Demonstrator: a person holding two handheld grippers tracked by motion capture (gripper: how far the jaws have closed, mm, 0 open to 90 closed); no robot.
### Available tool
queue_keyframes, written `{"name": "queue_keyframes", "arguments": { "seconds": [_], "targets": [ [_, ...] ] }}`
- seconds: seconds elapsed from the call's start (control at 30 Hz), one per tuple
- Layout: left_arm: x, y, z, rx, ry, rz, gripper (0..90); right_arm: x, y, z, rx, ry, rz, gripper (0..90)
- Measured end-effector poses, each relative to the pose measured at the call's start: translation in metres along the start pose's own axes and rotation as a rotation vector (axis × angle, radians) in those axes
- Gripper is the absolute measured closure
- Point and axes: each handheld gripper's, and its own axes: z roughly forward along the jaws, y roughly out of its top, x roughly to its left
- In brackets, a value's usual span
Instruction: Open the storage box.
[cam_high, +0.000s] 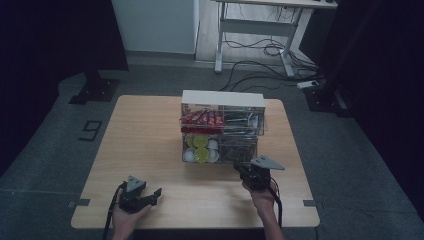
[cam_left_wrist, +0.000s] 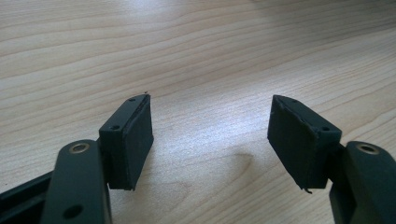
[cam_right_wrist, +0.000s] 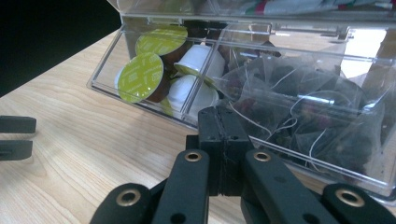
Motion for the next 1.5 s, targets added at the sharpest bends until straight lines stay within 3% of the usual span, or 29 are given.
{"name": "queue_keyframes", "arguments": {
  "seconds": [0.4,0.9,1.5],
  "targets": [
    [-0.001,-0.001,0.002,0.008,-0.002,0.005,31.3,-0.009,-0.011,0.004,0.026,0.002,0.034,89.3],
    [-0.001,-0.002,0.004,0.015,-0.004,0.004,31.3,-0.013,-0.022,0.014,0.075,-0.005,0.037,89.3],
    [-0.001,-0.002,0.005,0.018,-0.015,-0.002,31.4,-0.026,-0.026,0.014,0.081,-0.032,0.068,89.3]
  ]
}}
